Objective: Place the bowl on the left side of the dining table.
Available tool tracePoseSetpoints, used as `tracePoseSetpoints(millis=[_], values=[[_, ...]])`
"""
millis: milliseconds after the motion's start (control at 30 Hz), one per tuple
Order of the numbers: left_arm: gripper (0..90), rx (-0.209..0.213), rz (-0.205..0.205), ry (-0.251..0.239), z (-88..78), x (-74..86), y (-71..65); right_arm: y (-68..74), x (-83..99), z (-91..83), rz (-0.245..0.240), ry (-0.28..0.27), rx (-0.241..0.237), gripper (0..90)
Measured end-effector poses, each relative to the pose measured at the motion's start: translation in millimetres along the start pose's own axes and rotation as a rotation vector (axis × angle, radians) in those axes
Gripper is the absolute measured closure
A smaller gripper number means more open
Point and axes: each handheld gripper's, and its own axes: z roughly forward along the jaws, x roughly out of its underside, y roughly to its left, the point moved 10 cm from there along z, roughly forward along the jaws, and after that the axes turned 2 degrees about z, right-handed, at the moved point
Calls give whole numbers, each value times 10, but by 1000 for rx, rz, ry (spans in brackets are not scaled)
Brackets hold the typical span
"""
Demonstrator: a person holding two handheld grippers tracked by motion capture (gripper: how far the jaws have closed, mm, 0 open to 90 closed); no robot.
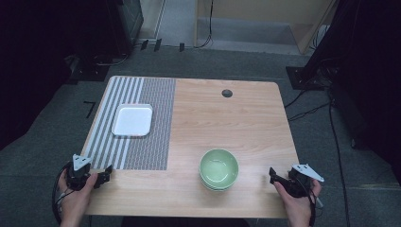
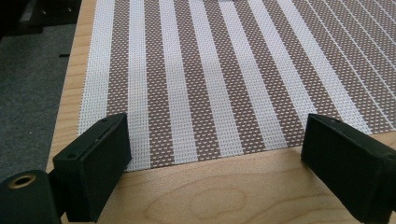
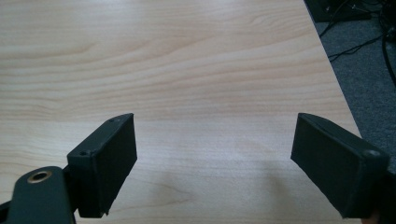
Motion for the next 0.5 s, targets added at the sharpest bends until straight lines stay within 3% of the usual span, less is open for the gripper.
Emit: tracePoseSetpoints(millis=[500], values=[[79, -32, -9, 18, -27, 5, 34, 256, -188, -130, -7, -29, -52, 141]])
